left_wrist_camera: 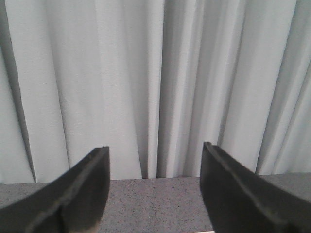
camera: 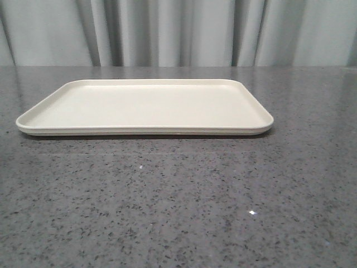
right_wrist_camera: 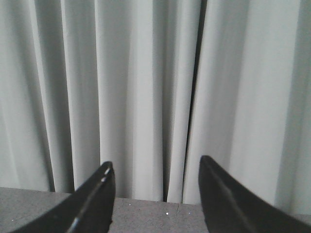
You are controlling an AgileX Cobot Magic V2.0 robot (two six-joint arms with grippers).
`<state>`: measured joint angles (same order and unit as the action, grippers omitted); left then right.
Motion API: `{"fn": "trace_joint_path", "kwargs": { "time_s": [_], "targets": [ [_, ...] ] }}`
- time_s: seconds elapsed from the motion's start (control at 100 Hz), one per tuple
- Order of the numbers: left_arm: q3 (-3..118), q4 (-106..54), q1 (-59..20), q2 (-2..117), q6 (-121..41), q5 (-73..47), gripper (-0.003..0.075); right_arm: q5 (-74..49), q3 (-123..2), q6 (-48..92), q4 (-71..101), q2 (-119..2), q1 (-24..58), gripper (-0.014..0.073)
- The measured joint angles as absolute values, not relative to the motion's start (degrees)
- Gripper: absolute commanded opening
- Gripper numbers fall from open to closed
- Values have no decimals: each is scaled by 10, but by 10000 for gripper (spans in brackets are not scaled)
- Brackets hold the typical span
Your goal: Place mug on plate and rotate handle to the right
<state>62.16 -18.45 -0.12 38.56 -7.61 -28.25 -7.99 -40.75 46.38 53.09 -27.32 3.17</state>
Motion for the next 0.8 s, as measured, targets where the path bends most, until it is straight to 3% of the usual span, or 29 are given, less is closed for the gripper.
{"fn": "trace_joint_path", "kwargs": {
  "time_s": [0.51, 0.71, 0.8],
  "targets": [
    [622, -169, -1, 386, -76, -289, 410, -49, -408, 464, 531, -274, 32, 428],
    [622, -169, -1, 386, -76, -291, 410, -49, -408, 464, 531, -274, 32, 598],
    [622, -169, -1, 386, -76, -292, 410, -49, -408, 464, 531, -274, 32, 615]
  ]
}}
